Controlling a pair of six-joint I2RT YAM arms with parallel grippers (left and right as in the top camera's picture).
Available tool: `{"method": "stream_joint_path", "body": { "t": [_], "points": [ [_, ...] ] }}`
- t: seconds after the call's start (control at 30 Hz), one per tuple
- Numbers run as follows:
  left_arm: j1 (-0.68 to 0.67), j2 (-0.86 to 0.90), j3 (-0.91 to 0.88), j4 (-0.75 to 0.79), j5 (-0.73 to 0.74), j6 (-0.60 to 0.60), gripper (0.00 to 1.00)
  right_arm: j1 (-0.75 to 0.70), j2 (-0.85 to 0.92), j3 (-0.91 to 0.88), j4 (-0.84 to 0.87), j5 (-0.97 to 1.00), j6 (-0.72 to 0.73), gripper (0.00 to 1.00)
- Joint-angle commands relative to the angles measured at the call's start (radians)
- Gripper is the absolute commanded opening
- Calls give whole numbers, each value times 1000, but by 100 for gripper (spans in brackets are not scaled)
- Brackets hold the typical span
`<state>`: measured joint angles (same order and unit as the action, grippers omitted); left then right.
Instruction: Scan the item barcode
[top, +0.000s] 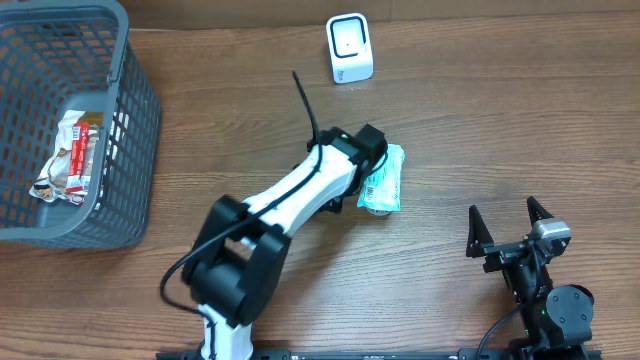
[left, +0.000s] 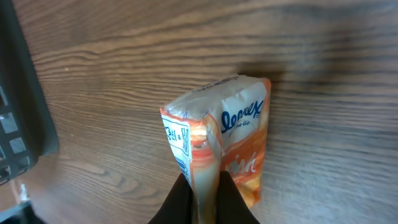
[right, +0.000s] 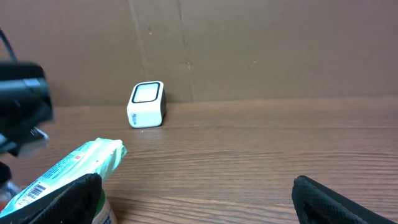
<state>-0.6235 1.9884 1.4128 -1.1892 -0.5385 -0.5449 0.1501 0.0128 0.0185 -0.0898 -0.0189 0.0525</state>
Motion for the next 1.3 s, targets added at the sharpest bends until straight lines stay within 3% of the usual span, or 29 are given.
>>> {"method": "stream_joint_path", "body": {
  "t": [0.0,0.1,0.3,0.57,0.67,0.77,1.07,1.27],
  "points": [
    [-7,37,14,-3,-46,-24,4,-6,-10,-11,6,9,-1,100],
    [-7,42,14,-3,-41,-39,4,-6,-10,-11,6,9,-1,100],
    [-7,42,15,-4,-37,-38,22,-6,-10,-11,6,9,-1,100],
    [-3,42,25,-5,-11,-39,30,-6,-10,-11,6,9,-1,100],
    [3,42,60,-24,2,-39,46,-6,-10,-10,6,9,-1,100],
    [19,42,121,-67,42,-39,53,-6,-10,-11,6,9,-1,100],
    [121,14,296,-174,240,-13,55,-6,-10,-11,6,9,-1,100],
    [201,-71,321,-90,572,138,54,-6,-10,-11,6,9,-1,100]
  ]
}}
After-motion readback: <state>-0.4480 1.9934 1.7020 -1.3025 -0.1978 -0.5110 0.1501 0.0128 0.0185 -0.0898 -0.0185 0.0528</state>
